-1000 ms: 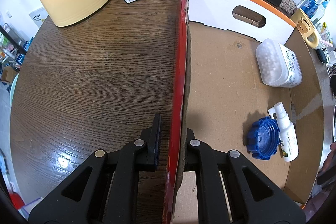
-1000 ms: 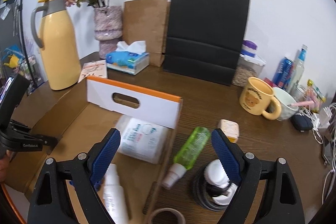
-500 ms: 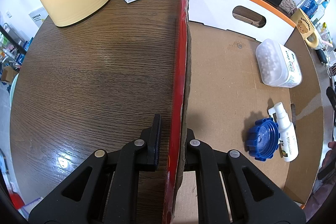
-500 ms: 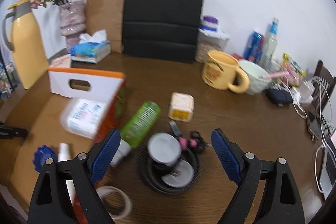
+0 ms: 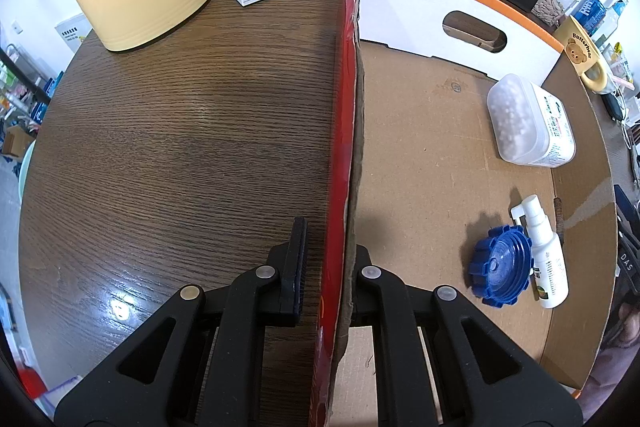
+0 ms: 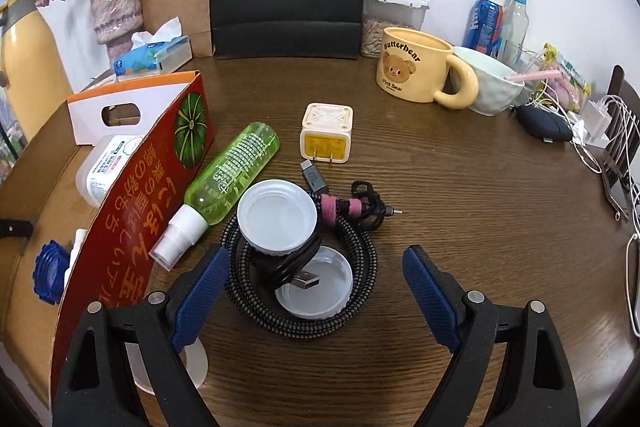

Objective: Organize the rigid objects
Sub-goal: 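Move the right tool to the white round container and grasp its rim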

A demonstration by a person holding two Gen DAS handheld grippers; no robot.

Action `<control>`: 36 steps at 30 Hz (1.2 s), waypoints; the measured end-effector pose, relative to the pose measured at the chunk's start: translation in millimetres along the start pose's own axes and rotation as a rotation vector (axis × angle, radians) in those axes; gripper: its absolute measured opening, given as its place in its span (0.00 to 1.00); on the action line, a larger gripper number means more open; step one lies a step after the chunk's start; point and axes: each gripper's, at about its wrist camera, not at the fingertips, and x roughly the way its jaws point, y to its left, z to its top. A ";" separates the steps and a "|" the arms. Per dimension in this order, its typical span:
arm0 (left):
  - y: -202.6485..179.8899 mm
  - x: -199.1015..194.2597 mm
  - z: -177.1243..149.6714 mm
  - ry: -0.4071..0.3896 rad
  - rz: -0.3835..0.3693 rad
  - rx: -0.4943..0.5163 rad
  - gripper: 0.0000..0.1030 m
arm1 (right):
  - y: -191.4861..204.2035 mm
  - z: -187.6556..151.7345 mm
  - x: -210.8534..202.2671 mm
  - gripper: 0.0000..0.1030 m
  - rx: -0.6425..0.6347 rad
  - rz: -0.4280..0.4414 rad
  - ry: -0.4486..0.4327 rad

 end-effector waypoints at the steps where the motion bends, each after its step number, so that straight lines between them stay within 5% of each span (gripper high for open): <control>1: -0.8 0.0 -0.2 0.000 0.000 0.000 0.07 | 0.5 0.0 0.1 0.90 0.000 0.000 -0.004; 12: -0.4 0.0 -0.1 0.000 0.000 0.000 0.07 | 8.4 11.6 11.0 0.87 -0.017 0.027 -0.022; 14: -0.8 0.0 -0.2 0.000 0.000 0.000 0.07 | 9.9 12.6 13.3 0.62 -0.019 0.037 -0.019; 17: -1.2 0.0 -0.3 0.000 0.000 0.000 0.07 | 11.6 14.2 15.0 0.45 -0.022 0.057 -0.020; 36: -1.6 0.0 -0.3 0.000 0.001 0.000 0.07 | 17.9 14.4 -12.2 0.43 -0.035 0.030 -0.151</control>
